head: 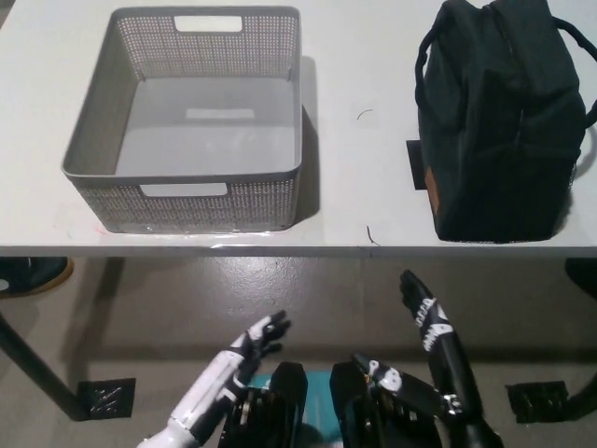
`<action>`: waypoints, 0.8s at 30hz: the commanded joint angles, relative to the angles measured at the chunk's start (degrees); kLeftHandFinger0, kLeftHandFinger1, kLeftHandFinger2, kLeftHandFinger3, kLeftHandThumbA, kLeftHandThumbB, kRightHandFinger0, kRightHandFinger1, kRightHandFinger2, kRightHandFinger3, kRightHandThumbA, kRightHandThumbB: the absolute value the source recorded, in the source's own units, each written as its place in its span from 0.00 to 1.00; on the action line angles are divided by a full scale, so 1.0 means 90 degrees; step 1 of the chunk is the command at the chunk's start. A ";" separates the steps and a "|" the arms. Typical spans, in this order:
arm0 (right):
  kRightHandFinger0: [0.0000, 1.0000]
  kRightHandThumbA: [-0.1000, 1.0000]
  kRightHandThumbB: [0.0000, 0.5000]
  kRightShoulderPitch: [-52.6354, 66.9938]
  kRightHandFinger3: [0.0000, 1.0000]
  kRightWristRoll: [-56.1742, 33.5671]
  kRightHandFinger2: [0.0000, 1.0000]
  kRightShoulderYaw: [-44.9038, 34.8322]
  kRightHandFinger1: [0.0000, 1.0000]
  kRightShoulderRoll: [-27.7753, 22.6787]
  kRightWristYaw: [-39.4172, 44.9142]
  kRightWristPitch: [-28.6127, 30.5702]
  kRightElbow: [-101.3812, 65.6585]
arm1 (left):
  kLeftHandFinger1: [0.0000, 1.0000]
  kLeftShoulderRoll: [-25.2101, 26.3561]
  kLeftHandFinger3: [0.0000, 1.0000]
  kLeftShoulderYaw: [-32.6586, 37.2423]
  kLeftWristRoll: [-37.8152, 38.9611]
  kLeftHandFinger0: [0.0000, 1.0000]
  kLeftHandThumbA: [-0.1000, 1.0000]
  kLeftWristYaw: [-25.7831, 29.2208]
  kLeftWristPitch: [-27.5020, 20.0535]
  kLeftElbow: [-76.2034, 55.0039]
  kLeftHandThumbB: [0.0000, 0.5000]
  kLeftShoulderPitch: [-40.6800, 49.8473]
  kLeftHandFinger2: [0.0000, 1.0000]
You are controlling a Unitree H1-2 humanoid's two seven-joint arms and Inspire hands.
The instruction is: Use both hands to pick up a lunch bag on the right hand side and place it into a container on the left hand side
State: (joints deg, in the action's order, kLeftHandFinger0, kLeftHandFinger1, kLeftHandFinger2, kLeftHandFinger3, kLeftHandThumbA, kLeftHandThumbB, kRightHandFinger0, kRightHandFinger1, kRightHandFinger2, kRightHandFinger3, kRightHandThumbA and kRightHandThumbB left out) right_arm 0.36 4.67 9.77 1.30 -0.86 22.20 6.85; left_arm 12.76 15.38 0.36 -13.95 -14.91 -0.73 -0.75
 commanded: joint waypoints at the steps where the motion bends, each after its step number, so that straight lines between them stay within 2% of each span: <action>1: 1.00 1.00 0.51 0.0418 1.00 -0.0435 1.00 0.0055 1.00 -0.0383 0.0432 0.0332 -0.1158 | 1.00 0.0117 1.00 0.0397 -0.0264 1.00 1.00 -0.0546 0.0104 -0.0841 0.57 -0.0255 1.00; 4: 1.00 1.00 0.60 0.0547 1.00 -0.0495 1.00 0.0017 1.00 -0.0556 0.0484 0.0039 -0.1701 | 1.00 0.0046 1.00 0.0589 -0.0202 1.00 1.00 -0.0655 0.0085 -0.1060 0.54 -0.0389 1.00; 5: 1.00 1.00 0.64 0.0572 1.00 -0.0553 1.00 0.0019 1.00 -0.0614 0.0513 -0.0025 -0.1825 | 1.00 0.0031 1.00 0.0645 -0.0174 1.00 1.00 -0.0688 0.0195 -0.1158 0.54 -0.0418 1.00; 6: 1.00 1.00 0.73 0.0592 1.00 -0.0611 1.00 0.0025 1.00 -0.0695 0.0563 -0.0141 -0.1998 | 1.00 0.0003 1.00 0.0698 -0.0208 1.00 1.00 -0.0707 0.0261 -0.1269 0.54 -0.0474 1.00; 7: 1.00 1.00 0.75 0.0616 1.00 -0.0648 1.00 0.0020 1.00 -0.0748 0.0587 -0.0218 -0.2120 | 1.00 -0.0028 1.00 0.0731 -0.0250 1.00 1.00 -0.0708 0.0273 -0.1319 0.54 -0.0520 1.00; 9: 1.00 1.00 0.82 0.0678 1.00 -0.0749 1.00 -0.0027 1.00 -0.0863 0.0604 -0.0391 -0.2454 | 1.00 -0.0144 1.00 0.0822 -0.0335 1.00 1.00 -0.0677 0.0395 -0.1443 0.57 -0.0652 1.00; 11: 1.00 1.00 0.80 0.0693 1.00 -0.0793 1.00 -0.0097 1.00 -0.0939 0.0591 -0.0512 -0.2740 | 1.00 -0.0212 1.00 0.0871 -0.0316 1.00 1.00 -0.0724 0.0507 -0.1518 0.61 -0.0810 1.00; 13: 1.00 1.00 0.66 0.0670 1.00 -0.0947 1.00 -0.0229 1.00 -0.1089 0.0582 -0.0492 -0.3058 | 1.00 -0.0318 1.00 0.0879 -0.0304 1.00 1.00 -0.0737 0.0673 -0.1623 0.60 -0.1043 1.00; 14: 1.00 1.00 0.64 0.0659 1.00 -0.0956 1.00 -0.0303 1.00 -0.1149 0.0569 -0.0492 -0.3155 | 1.00 -0.0357 1.00 0.0877 -0.0314 1.00 1.00 -0.0733 0.0774 -0.1680 0.63 -0.1128 1.00; 16: 1.00 1.00 0.72 0.0591 1.00 -0.0922 1.00 -0.0556 1.00 -0.1187 0.0432 -0.0613 -0.3351 | 1.00 -0.0486 1.00 0.0817 -0.0338 1.00 1.00 -0.0666 0.0858 -0.1764 0.65 -0.1343 1.00; 17: 1.00 1.00 0.75 0.0557 1.00 -0.0941 1.00 -0.0724 1.00 -0.1222 0.0349 -0.0696 -0.3456 | 1.00 -0.0578 1.00 0.0783 -0.0367 1.00 1.00 -0.0614 0.0785 -0.1730 0.62 -0.1495 1.00; 20: 1.00 1.00 0.76 0.0314 1.00 -0.1277 1.00 -0.1069 1.00 -0.1329 0.0303 -0.0564 -0.3420 | 1.00 -0.0706 1.00 0.0691 -0.0367 1.00 1.00 -0.0572 0.0892 -0.1725 0.64 -0.1859 1.00; 22: 1.00 1.00 0.86 0.0178 1.00 -0.1476 1.00 -0.1364 1.00 -0.1482 0.0252 -0.0951 -0.3570 | 1.00 -0.0911 1.00 0.0589 -0.0327 1.00 1.00 -0.0483 0.1057 -0.1655 0.68 -0.2168 1.00; 24: 1.00 1.00 0.87 0.0030 1.00 -0.1647 1.00 -0.1596 1.00 -0.1681 0.0294 -0.0973 -0.3519 | 1.00 -0.1082 1.00 0.0500 -0.0293 1.00 1.00 -0.0414 0.1132 -0.1576 0.71 -0.2400 1.00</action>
State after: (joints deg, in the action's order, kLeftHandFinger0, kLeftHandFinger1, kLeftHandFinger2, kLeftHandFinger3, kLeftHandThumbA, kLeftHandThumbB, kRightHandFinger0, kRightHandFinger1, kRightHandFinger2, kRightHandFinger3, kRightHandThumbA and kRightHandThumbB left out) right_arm 3.70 -4.47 -0.59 -10.92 2.72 16.57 -22.19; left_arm 5.79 21.33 -2.46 -19.07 -7.34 -14.28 -17.60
